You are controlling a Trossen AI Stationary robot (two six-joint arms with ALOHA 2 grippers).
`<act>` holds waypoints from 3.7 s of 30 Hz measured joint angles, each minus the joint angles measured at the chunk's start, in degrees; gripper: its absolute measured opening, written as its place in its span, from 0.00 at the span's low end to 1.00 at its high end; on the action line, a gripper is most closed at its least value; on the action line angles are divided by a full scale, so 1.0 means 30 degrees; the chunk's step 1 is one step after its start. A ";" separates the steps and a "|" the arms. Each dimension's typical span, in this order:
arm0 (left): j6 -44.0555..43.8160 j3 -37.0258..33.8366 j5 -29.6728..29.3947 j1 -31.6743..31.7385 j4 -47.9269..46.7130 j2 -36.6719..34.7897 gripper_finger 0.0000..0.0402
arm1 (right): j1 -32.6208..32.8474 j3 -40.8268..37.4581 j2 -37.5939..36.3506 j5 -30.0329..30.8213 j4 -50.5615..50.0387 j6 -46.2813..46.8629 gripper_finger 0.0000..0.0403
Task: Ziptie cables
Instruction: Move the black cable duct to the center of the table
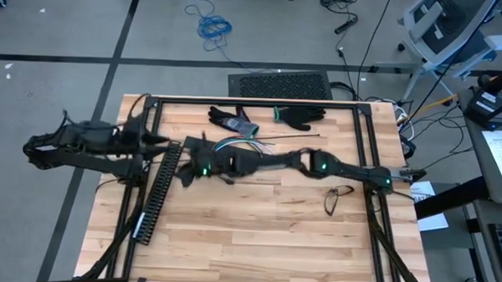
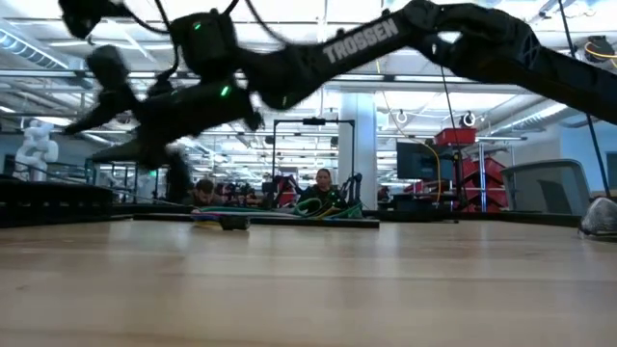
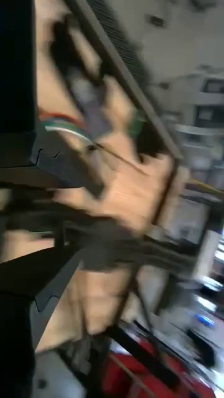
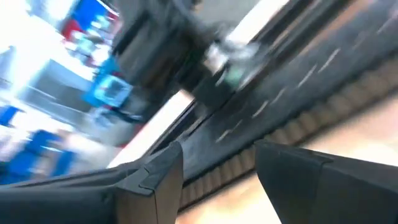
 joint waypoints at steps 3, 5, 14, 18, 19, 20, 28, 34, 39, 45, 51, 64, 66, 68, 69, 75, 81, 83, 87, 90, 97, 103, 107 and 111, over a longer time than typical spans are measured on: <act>-0.0837 0.0000 -0.0725 0.0000 -0.2301 -0.0121 0.38 | -0.1081 0.0050 -0.1875 0.0329 -0.4347 -0.3466 0.47; -0.1198 0.0000 -0.1921 0.0000 -0.3914 -0.0224 0.38 | -0.1752 0.0087 -0.2965 0.1041 -0.7460 -0.5872 0.47; -0.4452 -0.1353 -0.3038 0.0000 -0.9741 0.1561 0.38 | -0.5422 0.0061 -0.7481 0.3933 -1.5454 -1.1611 0.35; -0.5073 -0.1998 -0.2856 0.0015 -1.1345 0.3959 0.38 | -0.6700 0.0036 -0.8940 0.3708 -1.6879 -1.1891 0.11; -0.5080 -0.1982 -0.2874 0.0047 -1.1228 0.4456 0.38 | -0.6853 0.0036 -0.9255 0.3647 -1.7016 -1.2071 0.05; -0.5072 -0.1982 -0.2879 0.0123 -1.1321 0.4964 0.38 | -0.6957 0.0036 -0.9543 0.3639 -1.7079 -1.2239 0.03; -0.6592 -0.1004 -0.2315 0.1151 -0.8619 0.9253 0.08 | -0.6550 0.0015 -0.9961 0.3576 -1.9536 -1.2810 0.01; -1.1065 -0.0957 -0.3291 0.1204 -0.4480 1.1443 0.01 | -0.6207 0.0029 -0.9975 0.3652 -2.0909 -1.3660 0.00; -1.6512 -0.1596 -0.8374 0.2513 -0.5152 1.2491 0.00 | -0.6272 0.0029 -1.0077 0.3660 -2.1107 -1.4184 0.00; -1.9811 -0.3892 -0.7634 0.5202 -0.3796 1.3443 0.00 | -0.6270 0.0029 -1.0077 0.2734 -2.1618 -1.4362 0.00; -2.3465 -0.4777 -0.7346 0.6003 -0.4311 1.3280 0.00 | -0.6221 0.0029 -1.0077 0.2561 -2.2764 -1.5239 0.00; -2.2554 -0.4874 -0.4242 0.7680 -0.4002 1.6873 0.00 | -0.6252 0.0029 -1.0513 0.2051 -2.3439 -1.5877 0.00; -2.2571 -0.4874 -0.2743 0.7380 -0.3746 1.7250 0.00 | -0.6258 0.0029 -1.0703 0.2066 -2.3548 -1.6049 0.00; -2.2577 -0.4715 -0.1511 0.7082 -0.2998 1.7348 0.00 | -0.6338 0.0029 -1.0869 0.2088 -2.3662 -1.6300 0.00; -2.2555 -0.4645 -0.1036 0.6943 -0.2032 1.7345 0.00 | -0.6378 0.0041 -1.0930 0.2092 -2.3658 -1.6364 0.00; -2.1859 -0.4298 0.0901 0.5843 0.5646 1.7652 0.00 | -0.7254 0.0044 -1.1605 0.2204 -2.4485 -1.6385 0.00; -2.0849 -0.4255 0.3573 0.4872 1.3369 1.8901 0.00 | -0.8444 0.0044 -1.2778 0.2235 -2.5268 -1.6234 0.00; -1.9556 -0.4080 0.4164 0.4581 1.5332 1.9088 0.00 | -0.8866 0.0044 -1.3319 0.2286 -2.5306 -1.6050 0.00; -1.4524 -0.2434 0.3445 0.4422 1.6372 1.8496 0.00 | -0.9523 0.0044 -1.4491 0.2917 -2.5370 -1.5479 0.00; -0.8482 -0.0898 0.3081 0.4396 1.6195 1.7443 0.00 | -0.9907 0.0044 -1.5308 0.3210 -2.5482 -1.5042 0.00; -0.1722 0.2942 -0.0008 0.0667 0.5516 1.5140 0.00 | -0.9836 0.0044 -1.6671 0.3229 -2.7652 -1.4811 0.00; -0.4363 0.4909 -0.3623 -0.6089 -0.2707 1.5572 0.00 | -0.9806 0.0044 -1.6896 0.3290 -2.8264 -1.4989 0.00; -0.8509 0.4954 -0.2468 -0.9706 -0.4551 1.5988 0.00 | -0.9799 0.0044 -1.6836 0.3243 -2.8035 -1.5211 0.00; -1.4199 0.4969 -0.2575 -1.2159 -0.6267 1.6326 0.00 | -0.9718 -0.0404 -1.6816 0.3157 -2.7268 -1.5372 0.00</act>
